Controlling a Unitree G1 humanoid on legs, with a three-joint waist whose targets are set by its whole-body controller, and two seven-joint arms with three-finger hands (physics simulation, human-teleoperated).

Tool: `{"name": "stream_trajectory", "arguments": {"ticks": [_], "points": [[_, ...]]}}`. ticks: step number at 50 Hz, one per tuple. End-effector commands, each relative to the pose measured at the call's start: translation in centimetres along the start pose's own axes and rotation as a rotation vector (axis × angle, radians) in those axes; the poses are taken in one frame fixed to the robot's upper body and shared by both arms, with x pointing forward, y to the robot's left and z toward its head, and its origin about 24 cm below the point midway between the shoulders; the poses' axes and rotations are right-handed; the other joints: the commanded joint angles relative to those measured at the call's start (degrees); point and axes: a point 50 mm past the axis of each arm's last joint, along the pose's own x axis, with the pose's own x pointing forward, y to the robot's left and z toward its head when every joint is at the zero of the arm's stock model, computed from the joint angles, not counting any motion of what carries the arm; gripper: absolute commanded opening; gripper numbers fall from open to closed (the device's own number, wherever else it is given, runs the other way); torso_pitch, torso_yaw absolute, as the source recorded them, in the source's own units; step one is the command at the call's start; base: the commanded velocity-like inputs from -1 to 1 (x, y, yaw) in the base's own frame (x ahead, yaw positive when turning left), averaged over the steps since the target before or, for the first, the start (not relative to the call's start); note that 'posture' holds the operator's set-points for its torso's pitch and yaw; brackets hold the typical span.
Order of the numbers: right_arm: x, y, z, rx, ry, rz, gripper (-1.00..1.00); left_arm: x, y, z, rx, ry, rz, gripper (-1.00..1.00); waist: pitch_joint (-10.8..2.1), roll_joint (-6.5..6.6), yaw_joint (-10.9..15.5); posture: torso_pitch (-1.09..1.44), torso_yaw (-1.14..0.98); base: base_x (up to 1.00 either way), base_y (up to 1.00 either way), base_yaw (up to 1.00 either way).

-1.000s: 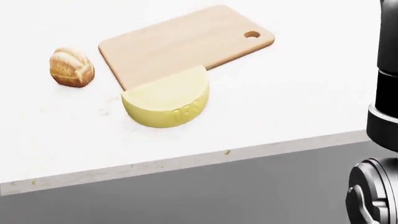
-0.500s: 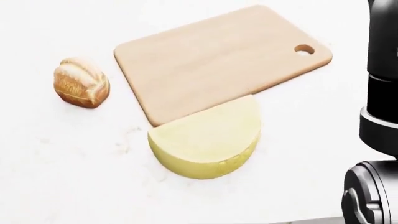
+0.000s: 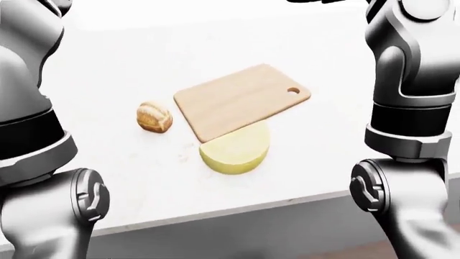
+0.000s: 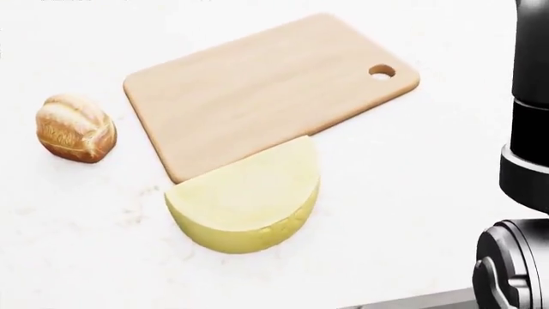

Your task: Place the bread and cheese on the cutting board.

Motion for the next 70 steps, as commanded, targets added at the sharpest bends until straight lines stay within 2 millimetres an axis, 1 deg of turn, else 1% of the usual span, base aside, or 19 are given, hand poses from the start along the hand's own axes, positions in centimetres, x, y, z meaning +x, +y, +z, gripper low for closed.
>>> {"name": "stream_trajectory", "arguments": {"ticks": [1, 6, 16, 21, 24, 26, 29, 33, 37, 40, 46, 49, 52, 53, 55, 56, 59, 63, 70], "points": [[0.0, -0.2, 2.1, -0.003, -0.084, -0.008, 1.0, -0.4, -0.3, 1.7, -0.025, -0.063, -0.019, 1.0, -1.61, -0.07, 0.02, 0.0, 0.0, 0.0, 0.0, 0.0], [-0.1, -0.2, 1.9, -0.01, -0.066, -0.003, 1.0, -0.6, -0.3, 1.5, -0.012, -0.053, -0.024, 1.0, -1.78, 0.06, -0.04, 0.0, 0.0, 0.0, 0.0, 0.0], [-0.1, -0.1, 1.5, -0.016, -0.029, 0.008, 1.0, -0.6, -0.4, 1.1, 0.019, -0.036, -0.038, 1.0, -2.02, -0.16, 0.07, 0.0, 0.0, 0.0, 0.0, 0.0], [-0.4, 0.9, 0.1, -0.046, 0.061, 0.085, 1.0, -0.5, -0.3, 1.0, 0.02, -0.038, -0.035, 1.0, -2.22, -0.51, 0.08, 0.0, 0.0, 0.0, 0.0, 0.0], [-1.4, 0.9, -0.2, -0.052, 0.087, 0.073, 1.0, -0.5, -0.3, 0.9, 0.024, -0.039, -0.032, 1.0, -2.35, -0.65, 0.13, 0.0, 0.0, 0.0, 0.0, 0.0], [-2.4, 0.4, -0.7, -0.051, 0.112, 0.05, 1.0, -0.6, -0.3, 1.1, 0.024, -0.043, -0.031, 1.0, -2.35, -0.71, 0.26, 0.0, 0.0, 0.0, 0.0, 0.0], [-3.2, 0.6, -1.2, -0.062, 0.133, 0.052, 1.0, -0.5, -0.2, 1.2, 0.024, -0.044, -0.025, 1.0, -2.32, -0.83, 0.45, 0.0, 0.0, 0.0, 0.0, 0.0], [-4.8, 0.3, -1.9, -0.061, 0.172, 0.046, 1.0, -0.4, -0.2, 1.1, 0.027, -0.045, -0.024, 1.0, -2.3, -0.94, 0.52, 0.0, 0.0, 0.0, 0.0, 0.0], [-5.9, 0.8, -2.8, -0.074, 0.207, 0.06, 1.0, -0.4, -0.2, 1.0, 0.028, -0.045, -0.023, 1.0, -2.26, -0.94, 0.6, 0.0, 0.0, 0.0, 0.0, 0.0], [-6.7, 0.8, -2.7, -0.079, 0.22, 0.061, 1.0, -0.5, -0.2, 1.1, 0.028, -0.046, -0.023, 1.0, -2.29, -0.84, 0.59, 0.0, 0.0, 0.0, 0.0, 0.0], [-8.8, 1.5, -3.1, -0.107, 0.246, 0.089, 1.0, -0.4, -0.2, 0.9, 0.03, -0.047, -0.022, 1.0, -2.18, -0.66, 0.64, 0.0, 0.0, 0.0, 0.0, 0.0], [-10.5, 1.7, -3.2, -0.126, 0.264, 0.104, 1.0, -0.4, -0.2, 0.9, 0.031, -0.047, -0.02, 1.0, -2.19, -0.69, 0.64, 0.0, 0.0, 0.0, 0.0, 0.0], [-12.1, 2.4, -3.1, -0.154, 0.274, 0.141, 1.0, -0.4, -0.4, 0.7, 0.037, -0.047, -0.022, 1.0, -2.17, -0.72, 0.7, 0.0, 0.0, 0.0, 0.0, 0.0], [-13.0, 2.4, -2.9, -0.196, 0.286, 0.171, 1.0, -0.5, -0.5, 0.5, 0.044, -0.045, -0.023, 1.0, -2.17, -0.73, 0.69, 0.0, 0.0, 0.0, 0.0, 0.0], [-13.6, 2.2, -1.8, -0.214, 0.28, 0.186, 1.0, -0.5, -0.6, 0.4, 0.05, -0.044, -0.024, 1.0, -2.16, -0.81, 0.79, 0.0, 0.0, 0.0, 0.0, 0.0], [-13.9, 2.4, -1.6, -0.228, 0.286, 0.206, 1.0, -0.6, -0.6, 0.5, 0.05, -0.046, -0.026, 1.0, -2.14, -0.79, 0.81, 0.0, 0.0, 0.0, 0.0, 0.0], [-14.4, 3.0, -2.0, -0.255, 0.297, 0.238, 1.0, -0.5, -0.5, 0.4, 0.05, -0.046, -0.025, 1.0, -1.93, -0.76, 0.69, 0.0, 0.0, 0.0, 0.0, 0.0], [-13.9, 3.8, -2.0, -0.318, 0.305, 0.292, 1.0, -0.5, -0.6, 0.3, 0.051, -0.046, -0.027, 1.0, -2.15, -0.79, 0.42, 0.0, 0.0, 0.0, 0.0, 0.0], [-13.9, 5.3, -2.8, -0.397, 0.339, 0.392, 1.0, -0.5, -0.7, 0.3, 0.053, -0.048, -0.029, 1.0, -2.07, -0.37, 0.39, 0.0, 0.0, 0.0, 0.0, 0.0]]}}
